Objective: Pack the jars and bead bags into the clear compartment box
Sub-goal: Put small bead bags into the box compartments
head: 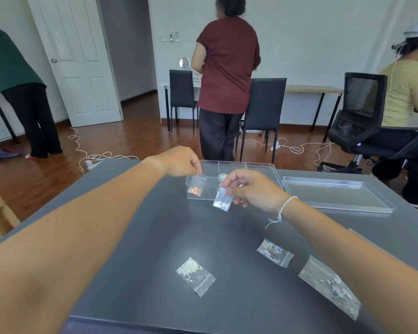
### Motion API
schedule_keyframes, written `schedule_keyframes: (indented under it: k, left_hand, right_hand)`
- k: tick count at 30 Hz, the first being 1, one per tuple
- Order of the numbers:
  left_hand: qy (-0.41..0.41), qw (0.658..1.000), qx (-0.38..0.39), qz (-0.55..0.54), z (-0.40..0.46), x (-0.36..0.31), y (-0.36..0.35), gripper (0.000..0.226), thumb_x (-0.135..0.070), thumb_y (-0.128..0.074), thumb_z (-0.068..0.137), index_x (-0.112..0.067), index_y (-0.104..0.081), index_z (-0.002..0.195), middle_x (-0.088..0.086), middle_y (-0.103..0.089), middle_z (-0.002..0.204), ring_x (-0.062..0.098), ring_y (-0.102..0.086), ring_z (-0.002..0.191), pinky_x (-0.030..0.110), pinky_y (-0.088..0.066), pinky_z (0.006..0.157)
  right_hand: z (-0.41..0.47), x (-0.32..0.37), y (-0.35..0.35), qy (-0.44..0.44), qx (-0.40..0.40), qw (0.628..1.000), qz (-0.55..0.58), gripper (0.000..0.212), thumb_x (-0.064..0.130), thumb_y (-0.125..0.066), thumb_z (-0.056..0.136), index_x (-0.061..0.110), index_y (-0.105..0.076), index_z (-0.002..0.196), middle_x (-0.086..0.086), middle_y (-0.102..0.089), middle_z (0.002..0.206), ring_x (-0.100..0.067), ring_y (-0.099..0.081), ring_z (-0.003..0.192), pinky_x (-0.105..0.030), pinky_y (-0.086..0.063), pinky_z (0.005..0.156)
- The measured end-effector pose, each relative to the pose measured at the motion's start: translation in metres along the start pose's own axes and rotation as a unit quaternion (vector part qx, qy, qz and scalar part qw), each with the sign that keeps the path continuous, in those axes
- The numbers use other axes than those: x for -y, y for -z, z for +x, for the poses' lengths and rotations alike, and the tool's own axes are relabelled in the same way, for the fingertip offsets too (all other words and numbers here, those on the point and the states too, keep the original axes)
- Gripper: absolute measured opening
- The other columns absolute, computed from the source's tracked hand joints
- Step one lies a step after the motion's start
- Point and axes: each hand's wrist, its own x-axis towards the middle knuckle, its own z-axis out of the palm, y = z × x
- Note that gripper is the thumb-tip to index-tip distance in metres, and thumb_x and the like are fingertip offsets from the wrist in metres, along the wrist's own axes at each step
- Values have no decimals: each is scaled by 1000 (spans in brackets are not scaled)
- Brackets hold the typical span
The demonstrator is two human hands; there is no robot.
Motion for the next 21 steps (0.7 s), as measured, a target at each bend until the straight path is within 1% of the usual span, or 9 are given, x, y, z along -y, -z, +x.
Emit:
schedule_keyframes:
  k: [2,7,9,11,12,13,15,18,21]
  left_hand:
    - [0,1000,5,19,0,-2,1,18,-15,-57,83,-18,-74,89,-12,-63,81,5,-55,80,20,-39,76]
    - [5,999,9,48,0,-4,-1,18,-17,-57,79,-18,-74,85,-15,-62,79,7,-57,82,21,-42,72]
    - [11,998,8,66,1,-3,-2,16,-17,-57,77,-16,-73,77,-6,-64,83,14,-57,81,29,-48,73]
    - [9,997,12,81,0,-3,-2,13,-16,-56,75,-19,-63,65,3,-53,81,22,-46,74,35,-44,70]
    - [6,997,13,80,0,-2,-2,12,-14,-55,74,-20,-59,64,4,-47,80,23,-41,73,34,-39,68]
    - [4,997,9,73,-1,-2,-2,13,-14,-55,75,-20,-62,66,3,-47,81,23,-41,75,31,-38,69]
    - [3,998,-9,58,-3,1,-1,17,-17,-59,79,-19,-75,87,0,-58,90,17,-51,85,27,-40,77]
    - [-5,998,-29,63,-6,6,-2,27,-22,-61,82,-17,-69,107,0,-61,115,19,-54,106,25,-37,85]
    - [-13,998,-38,46,-11,10,-1,30,-27,-59,84,-20,-66,112,-2,-54,123,16,-51,109,28,-37,94]
  right_hand:
    - [0,1,0,-1,1,1000,-1,22,4,-55,86,24,-57,75,3,-55,75,-9,-52,52,-13,-40,43]
    - [-1,2,0,0,-2,1000,-4,24,4,-55,86,24,-57,74,3,-55,76,-10,-51,52,-13,-40,43]
    - [-1,2,0,-1,-2,1000,-6,24,3,-55,86,24,-57,74,3,-55,77,-10,-51,52,-13,-40,42]
    - [-1,3,1,-2,-3,1000,-8,24,3,-55,86,24,-57,75,3,-55,76,-10,-52,52,-14,-40,43]
    - [-1,3,1,-3,-3,1000,-8,24,2,-55,86,24,-57,75,3,-55,76,-10,-51,52,-14,-40,43]
    - [-1,3,2,-3,-4,1000,-8,24,2,-55,86,24,-57,75,2,-55,75,-10,-51,51,-13,-40,42]
    - [-1,4,2,-4,-6,1000,-5,24,2,-55,86,24,-56,75,3,-55,74,-10,-51,51,-12,-40,41]
    - [1,5,2,-4,-15,1000,-2,24,2,-56,85,24,-56,75,3,-56,74,-12,-52,53,-12,-40,40]
    - [5,8,4,5,-39,999,-3,24,2,-58,84,25,-55,78,2,-57,73,-11,-51,54,-13,-40,41]
